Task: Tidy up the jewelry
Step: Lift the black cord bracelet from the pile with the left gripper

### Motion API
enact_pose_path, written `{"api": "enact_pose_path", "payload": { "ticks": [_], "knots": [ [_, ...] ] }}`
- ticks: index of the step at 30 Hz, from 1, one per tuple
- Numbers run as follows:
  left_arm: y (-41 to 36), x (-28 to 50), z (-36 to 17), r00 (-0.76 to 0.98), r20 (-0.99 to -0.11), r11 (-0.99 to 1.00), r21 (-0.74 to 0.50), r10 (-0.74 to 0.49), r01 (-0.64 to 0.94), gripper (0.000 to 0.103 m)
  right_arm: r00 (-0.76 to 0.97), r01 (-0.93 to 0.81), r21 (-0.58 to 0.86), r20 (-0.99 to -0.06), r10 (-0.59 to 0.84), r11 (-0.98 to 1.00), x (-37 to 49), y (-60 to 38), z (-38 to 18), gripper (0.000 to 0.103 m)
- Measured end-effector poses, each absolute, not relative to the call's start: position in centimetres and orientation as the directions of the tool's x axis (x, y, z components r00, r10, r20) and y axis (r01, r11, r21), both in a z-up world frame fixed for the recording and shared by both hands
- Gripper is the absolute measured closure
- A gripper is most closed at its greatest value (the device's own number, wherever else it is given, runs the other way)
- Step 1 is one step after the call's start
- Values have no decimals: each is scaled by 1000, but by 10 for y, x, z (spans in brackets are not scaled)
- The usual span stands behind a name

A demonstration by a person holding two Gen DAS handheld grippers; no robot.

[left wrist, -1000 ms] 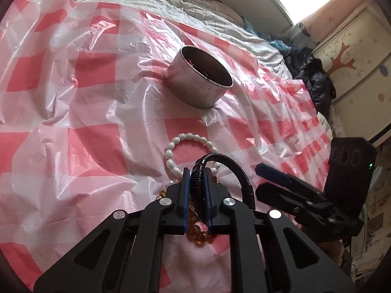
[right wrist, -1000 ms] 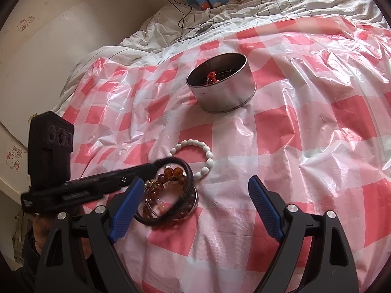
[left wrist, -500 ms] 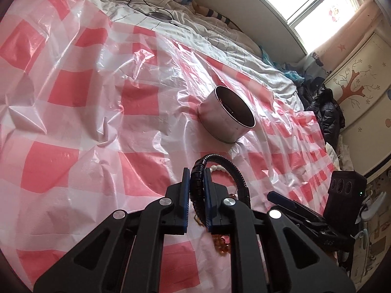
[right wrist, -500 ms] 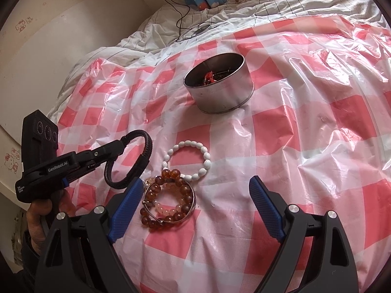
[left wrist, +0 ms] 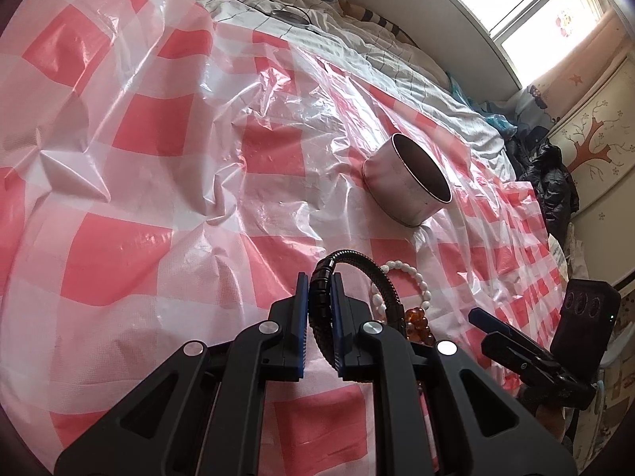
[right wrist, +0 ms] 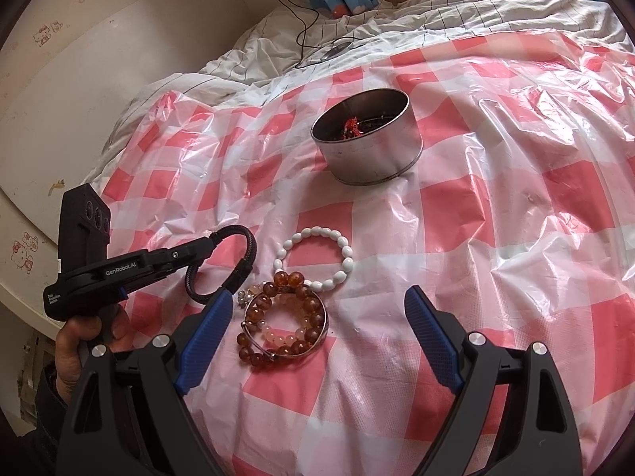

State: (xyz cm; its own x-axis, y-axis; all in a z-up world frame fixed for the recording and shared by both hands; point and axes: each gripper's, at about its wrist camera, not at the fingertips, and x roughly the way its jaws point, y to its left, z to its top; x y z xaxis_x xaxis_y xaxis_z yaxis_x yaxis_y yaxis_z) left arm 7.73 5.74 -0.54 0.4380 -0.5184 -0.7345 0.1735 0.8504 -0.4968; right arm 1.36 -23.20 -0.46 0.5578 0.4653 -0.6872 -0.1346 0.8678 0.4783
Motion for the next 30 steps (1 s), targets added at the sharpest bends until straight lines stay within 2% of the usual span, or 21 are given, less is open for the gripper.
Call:
{"api": "enact_pose_path", "payload": {
  "ticks": [10,14,21,28,29,30],
  "knots": [
    [53,79,-13,418,-764,868,-469,-492,164,93,497,-186,415,-742,449,891,16,-210,-13,18],
    [52,80,-16,409,-773,872,-463,-485,159,93,467,-279,411,-732,496,868,11,-193,-11,18],
    [50,79,-18,402,-779,874,-458,-482,163,93,428,-350,262,-810,402,899,14,-157,-25,14],
    [48,79,-19,399,-783,877,-452,-478,163,93,415,-305,382,-771,483,872,22,-170,-26,13],
    [47,79,-20,397,-785,878,-450,-476,163,93,420,-305,371,-774,474,877,23,-169,-27,14],
    [47,79,-21,395,-786,879,-449,-475,163,93,426,-304,357,-778,462,883,24,-167,-27,24]
  ]
}}
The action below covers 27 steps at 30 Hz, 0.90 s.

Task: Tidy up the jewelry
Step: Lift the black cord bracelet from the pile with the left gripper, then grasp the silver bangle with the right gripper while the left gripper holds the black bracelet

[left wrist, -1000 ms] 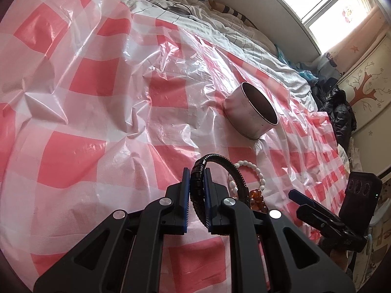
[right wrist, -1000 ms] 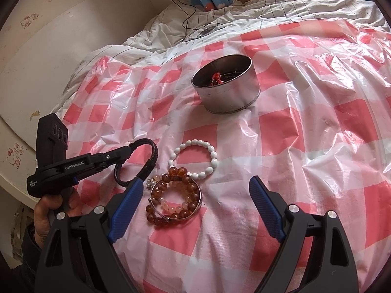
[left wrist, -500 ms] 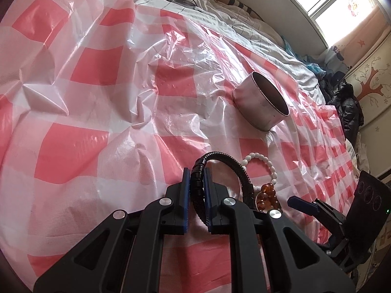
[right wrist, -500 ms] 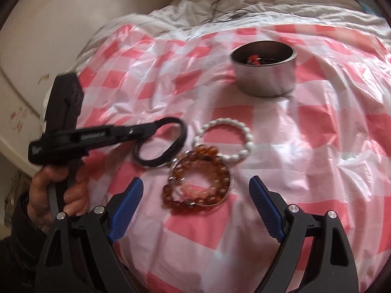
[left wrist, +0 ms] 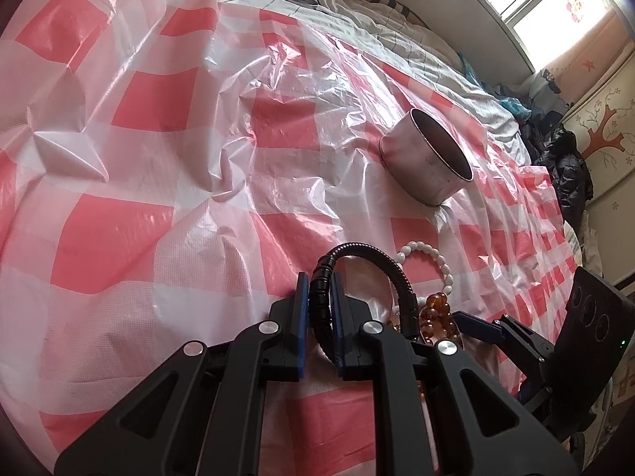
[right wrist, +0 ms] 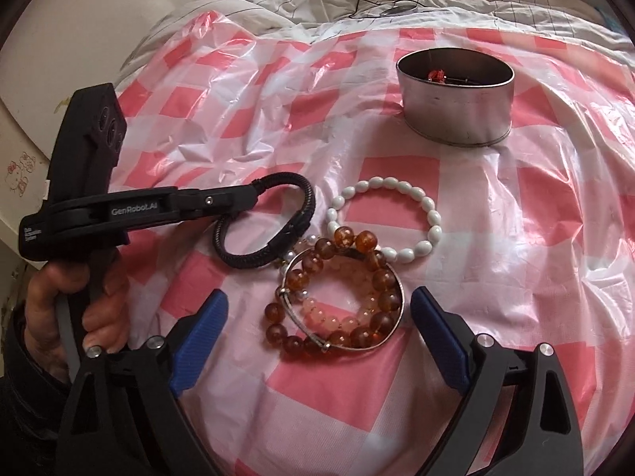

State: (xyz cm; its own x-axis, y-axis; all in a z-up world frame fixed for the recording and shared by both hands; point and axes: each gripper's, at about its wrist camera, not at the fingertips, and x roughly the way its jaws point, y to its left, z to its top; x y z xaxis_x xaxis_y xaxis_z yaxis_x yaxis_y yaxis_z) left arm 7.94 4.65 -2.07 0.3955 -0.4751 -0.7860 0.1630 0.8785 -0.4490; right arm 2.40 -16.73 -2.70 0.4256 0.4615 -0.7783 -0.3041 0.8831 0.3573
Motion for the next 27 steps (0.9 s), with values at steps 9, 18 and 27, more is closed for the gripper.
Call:
{"api": "enact_pose_path", "payload": {
  "ticks": [9,18,27],
  "knots": [
    [46,79,-22,391,-786,877,-452,-478,163,93,458,-298,392,-741,491,870,23,-179,-18,42],
    [48,80,-19,386,-765,855,-492,-515,166,93,545,-243,571,-588,598,784,21,-216,1,42],
    [33,78,-26,368,-820,898,-388,-439,208,92,536,-227,579,-597,596,784,23,-218,1,42]
  ]
}}
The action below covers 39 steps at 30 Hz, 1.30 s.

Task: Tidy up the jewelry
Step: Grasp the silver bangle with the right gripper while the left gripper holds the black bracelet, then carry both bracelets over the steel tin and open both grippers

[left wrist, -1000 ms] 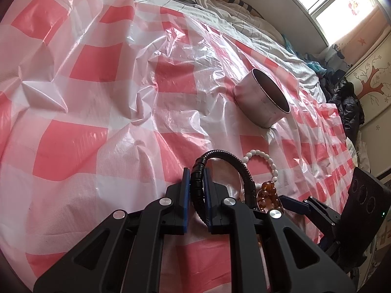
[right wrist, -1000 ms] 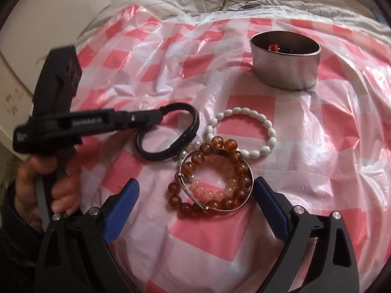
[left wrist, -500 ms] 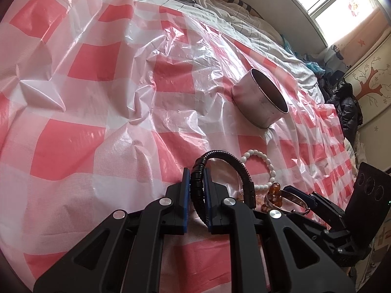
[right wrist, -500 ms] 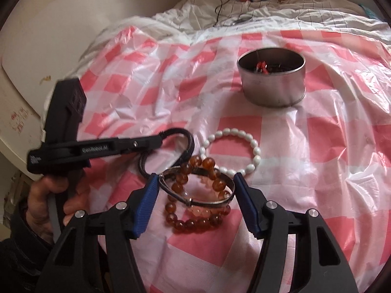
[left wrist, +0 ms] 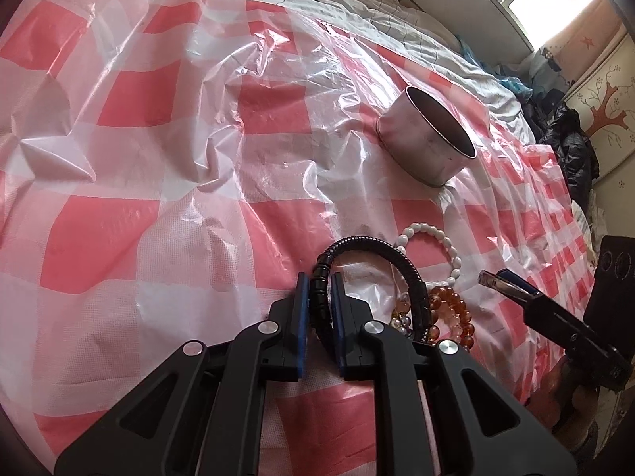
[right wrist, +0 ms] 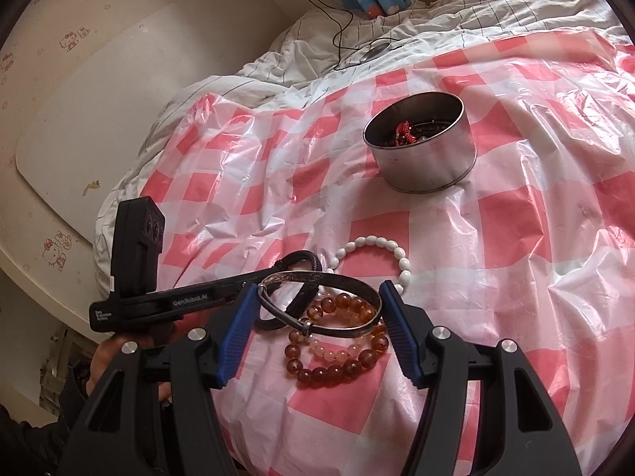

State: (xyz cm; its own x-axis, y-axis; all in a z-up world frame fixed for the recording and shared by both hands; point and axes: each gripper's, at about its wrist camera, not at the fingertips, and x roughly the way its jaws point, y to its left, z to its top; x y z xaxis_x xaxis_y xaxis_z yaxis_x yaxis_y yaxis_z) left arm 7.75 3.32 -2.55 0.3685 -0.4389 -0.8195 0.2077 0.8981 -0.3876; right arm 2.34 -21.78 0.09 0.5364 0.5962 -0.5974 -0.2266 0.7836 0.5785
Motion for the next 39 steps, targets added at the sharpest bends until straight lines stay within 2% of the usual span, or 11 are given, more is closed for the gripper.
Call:
{"api": "enact_pose_path", "payload": {
  "ticks": [6,9,11,14,18,21,25,34,39],
  "knots": [
    [17,70,-21,404,-843,924,-251,-355,287,93,540,-201,661,-541,645,723,22,-230,-3,42],
    [22,67,-14,393,-818,900,-319,-420,298,95,550,-186,722,-485,680,666,21,-241,-5,42],
    [30,68,-11,359,-779,855,-432,-514,288,95,561,-175,767,-437,703,617,20,-250,-6,42],
    [38,68,-2,337,-719,794,-538,-607,283,95,579,-165,823,-364,729,543,20,-262,-6,42],
    [36,75,10,326,-652,729,-624,-684,282,95,602,-148,880,-281,747,451,24,-277,-9,42],
    [25,90,22,347,-637,724,-624,-689,293,95,618,-137,911,-229,752,390,32,-289,-10,42],
    [-2,121,36,401,-662,773,-552,-634,313,95,658,-142,921,-185,730,362,51,-300,-3,42],
    [-77,197,40,490,-729,871,-323,-478,369,94,707,-146,871,-240,665,470,111,-312,12,42],
    [-68,214,29,446,-756,876,-372,-478,307,87,702,-139,796,-340,626,589,147,-301,7,42]
  ]
}}
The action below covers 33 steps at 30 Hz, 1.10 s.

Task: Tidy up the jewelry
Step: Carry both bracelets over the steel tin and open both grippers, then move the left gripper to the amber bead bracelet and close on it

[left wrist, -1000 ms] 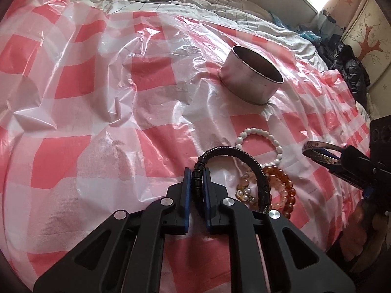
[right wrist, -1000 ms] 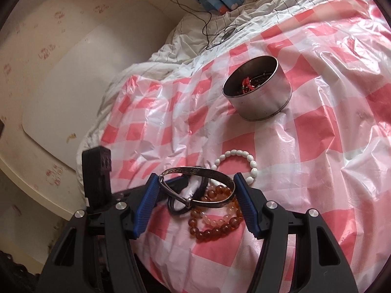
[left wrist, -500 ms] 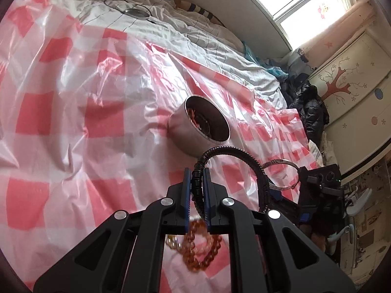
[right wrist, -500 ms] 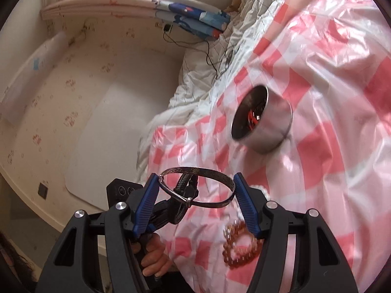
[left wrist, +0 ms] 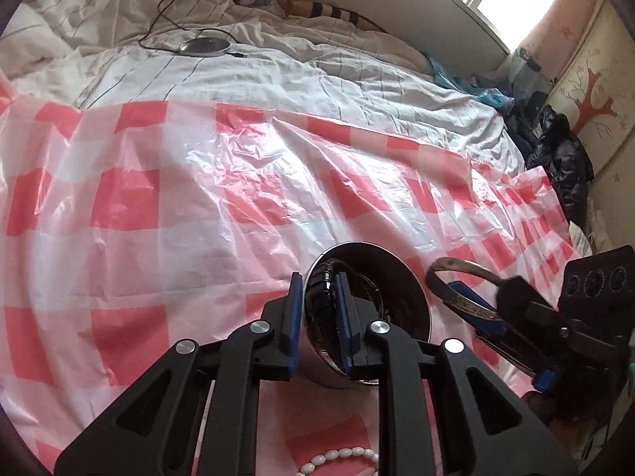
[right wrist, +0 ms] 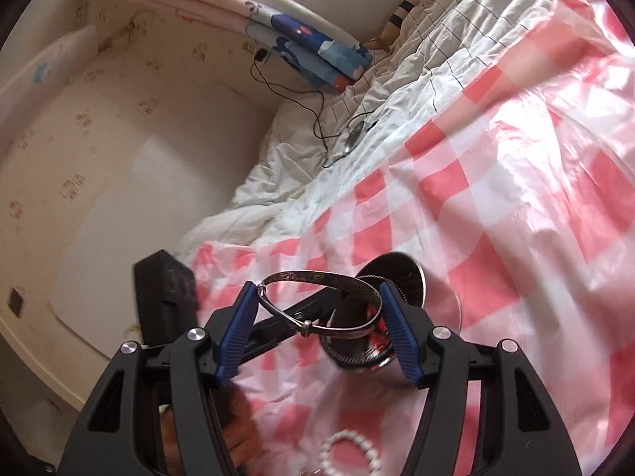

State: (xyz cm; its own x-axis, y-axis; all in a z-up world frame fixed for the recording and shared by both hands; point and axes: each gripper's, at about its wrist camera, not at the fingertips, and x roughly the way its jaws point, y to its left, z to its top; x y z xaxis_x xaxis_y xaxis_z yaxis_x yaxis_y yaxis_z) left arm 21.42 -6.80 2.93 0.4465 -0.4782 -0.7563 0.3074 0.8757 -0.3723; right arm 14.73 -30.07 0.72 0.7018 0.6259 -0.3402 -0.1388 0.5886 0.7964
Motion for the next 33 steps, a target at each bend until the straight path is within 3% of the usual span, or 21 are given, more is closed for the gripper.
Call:
{"api": "enact_pose_path", "payload": {
  "ticks": [2,5,7,10,19,23,28,33],
  "knots": [
    [-54,212,39,482,-740,883,-371,-469,289,85,691,-138,749,-395,605,647,163,-288,5,41],
    [-30,202,49,514,-716,882,-393,-472,262,70,685,-126,613,-515,515,780,170,-268,3,35],
    [-13,191,51,519,-715,883,-401,-468,243,63,692,-138,548,-542,476,825,163,-259,6,33],
    [3,167,47,488,-735,882,-395,-472,257,62,724,-149,526,-519,455,837,144,-260,19,29],
    [-9,54,30,433,-791,868,-234,-432,438,52,744,-124,652,-438,504,748,49,-279,35,23],
    [-28,35,21,415,-796,849,-221,-441,479,52,727,-90,662,-467,503,744,12,-279,25,23],
    [-58,16,6,453,-822,851,-72,-346,520,52,725,-62,676,-475,499,734,-11,-279,19,22],
    [-57,11,0,471,-812,878,-100,-343,468,51,722,-31,690,-484,494,723,-8,-283,10,21]
  ]
}}
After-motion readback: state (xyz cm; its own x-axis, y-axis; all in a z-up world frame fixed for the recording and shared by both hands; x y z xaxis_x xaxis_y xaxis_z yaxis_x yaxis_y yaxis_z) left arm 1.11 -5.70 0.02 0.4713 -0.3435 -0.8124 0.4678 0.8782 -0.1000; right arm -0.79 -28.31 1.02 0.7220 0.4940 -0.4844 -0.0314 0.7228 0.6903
